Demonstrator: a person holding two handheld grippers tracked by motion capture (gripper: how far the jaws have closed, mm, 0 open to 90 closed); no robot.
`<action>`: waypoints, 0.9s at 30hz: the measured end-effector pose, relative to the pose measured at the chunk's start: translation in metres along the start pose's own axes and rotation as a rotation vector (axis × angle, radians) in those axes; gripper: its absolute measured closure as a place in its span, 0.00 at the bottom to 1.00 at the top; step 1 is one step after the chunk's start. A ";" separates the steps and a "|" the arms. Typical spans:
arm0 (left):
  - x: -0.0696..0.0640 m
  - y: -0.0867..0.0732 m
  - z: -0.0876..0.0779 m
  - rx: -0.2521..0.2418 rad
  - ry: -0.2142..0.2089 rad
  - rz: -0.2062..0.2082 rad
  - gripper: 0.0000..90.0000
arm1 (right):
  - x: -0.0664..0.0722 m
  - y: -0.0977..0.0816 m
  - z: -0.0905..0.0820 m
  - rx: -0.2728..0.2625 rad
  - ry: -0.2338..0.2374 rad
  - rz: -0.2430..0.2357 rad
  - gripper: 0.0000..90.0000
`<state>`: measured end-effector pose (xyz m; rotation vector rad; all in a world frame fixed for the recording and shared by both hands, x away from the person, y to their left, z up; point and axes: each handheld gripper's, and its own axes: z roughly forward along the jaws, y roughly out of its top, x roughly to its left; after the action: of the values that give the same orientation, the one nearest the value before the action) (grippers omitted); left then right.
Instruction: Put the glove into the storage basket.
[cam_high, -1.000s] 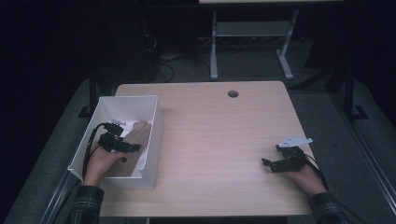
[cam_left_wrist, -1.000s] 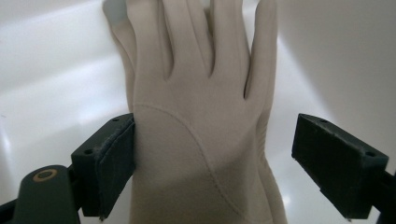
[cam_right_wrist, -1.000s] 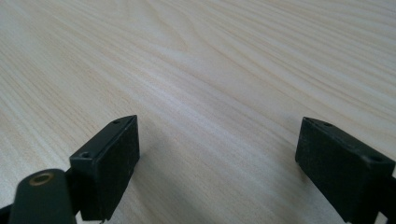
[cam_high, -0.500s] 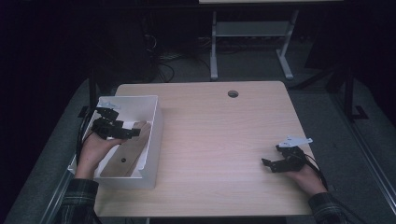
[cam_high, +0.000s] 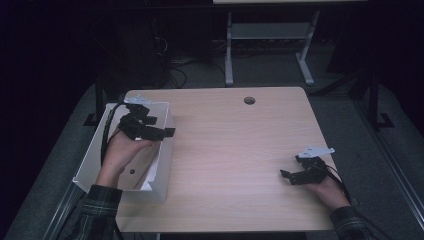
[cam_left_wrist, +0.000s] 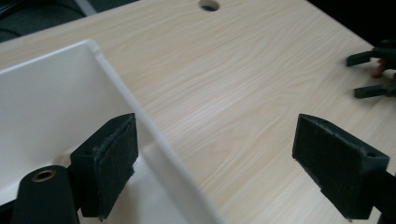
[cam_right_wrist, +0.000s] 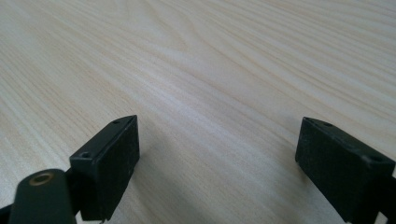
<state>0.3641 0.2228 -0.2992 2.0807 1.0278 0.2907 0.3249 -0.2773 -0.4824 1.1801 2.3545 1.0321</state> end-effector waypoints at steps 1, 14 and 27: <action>-0.005 0.003 0.002 -0.005 -0.004 0.008 0.16 | 0.000 0.000 0.000 0.000 0.000 0.000 0.15; -0.061 0.013 0.046 0.003 -0.104 0.079 0.16 | 0.000 0.000 0.000 0.001 0.000 0.001 0.15; -0.095 -0.013 0.097 0.045 -0.124 0.137 0.16 | 0.000 0.000 0.000 0.000 0.001 0.000 0.15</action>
<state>0.3443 0.1029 -0.3619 2.1849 0.8275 0.2058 0.3249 -0.2773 -0.4825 1.1796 2.3556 1.0332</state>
